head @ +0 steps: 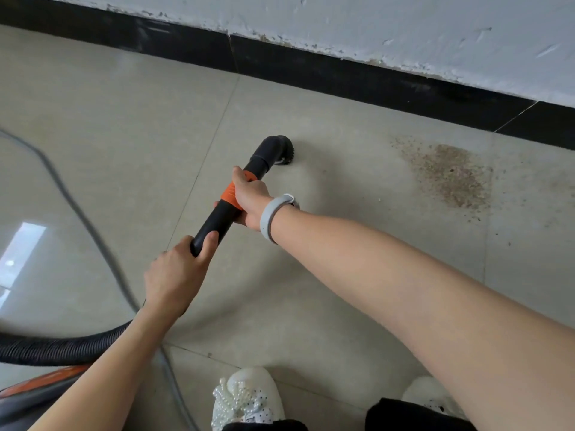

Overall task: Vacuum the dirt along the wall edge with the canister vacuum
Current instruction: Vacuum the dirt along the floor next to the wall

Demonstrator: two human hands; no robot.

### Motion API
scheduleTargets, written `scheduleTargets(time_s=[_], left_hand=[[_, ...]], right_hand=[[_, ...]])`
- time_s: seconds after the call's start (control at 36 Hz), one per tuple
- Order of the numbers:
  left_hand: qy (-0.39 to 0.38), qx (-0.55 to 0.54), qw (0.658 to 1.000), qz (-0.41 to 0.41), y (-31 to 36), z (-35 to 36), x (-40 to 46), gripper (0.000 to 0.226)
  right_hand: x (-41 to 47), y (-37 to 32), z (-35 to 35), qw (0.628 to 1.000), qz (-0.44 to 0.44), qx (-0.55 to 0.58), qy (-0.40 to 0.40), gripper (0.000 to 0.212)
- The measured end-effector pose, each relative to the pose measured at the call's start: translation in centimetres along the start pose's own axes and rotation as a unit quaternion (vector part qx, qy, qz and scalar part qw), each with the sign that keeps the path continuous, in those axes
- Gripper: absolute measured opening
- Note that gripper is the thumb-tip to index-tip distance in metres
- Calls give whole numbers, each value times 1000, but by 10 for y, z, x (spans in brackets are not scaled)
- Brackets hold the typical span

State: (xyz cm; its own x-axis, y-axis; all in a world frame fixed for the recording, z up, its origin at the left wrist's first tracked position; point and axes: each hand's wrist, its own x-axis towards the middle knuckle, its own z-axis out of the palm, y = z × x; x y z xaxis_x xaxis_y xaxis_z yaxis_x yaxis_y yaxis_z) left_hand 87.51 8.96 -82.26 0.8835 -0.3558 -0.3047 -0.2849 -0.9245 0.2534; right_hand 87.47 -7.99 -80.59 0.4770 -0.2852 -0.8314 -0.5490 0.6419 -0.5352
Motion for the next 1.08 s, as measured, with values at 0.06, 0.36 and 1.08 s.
scheduleTargets(time_s=[0.06,0.36,1.08], left_hand=[[-15,2,1000,13,0,1,-5,52],[-72,35,985,150,20,14,-40,48],[96,82,992,-21,-37,-20,-26,47]], right_hand=[[-2,8,-7,1000,2,8,8,61],[-31,60,-71,981,28,163,98,47],[-19,35,36,985,37,158,-50,53]])
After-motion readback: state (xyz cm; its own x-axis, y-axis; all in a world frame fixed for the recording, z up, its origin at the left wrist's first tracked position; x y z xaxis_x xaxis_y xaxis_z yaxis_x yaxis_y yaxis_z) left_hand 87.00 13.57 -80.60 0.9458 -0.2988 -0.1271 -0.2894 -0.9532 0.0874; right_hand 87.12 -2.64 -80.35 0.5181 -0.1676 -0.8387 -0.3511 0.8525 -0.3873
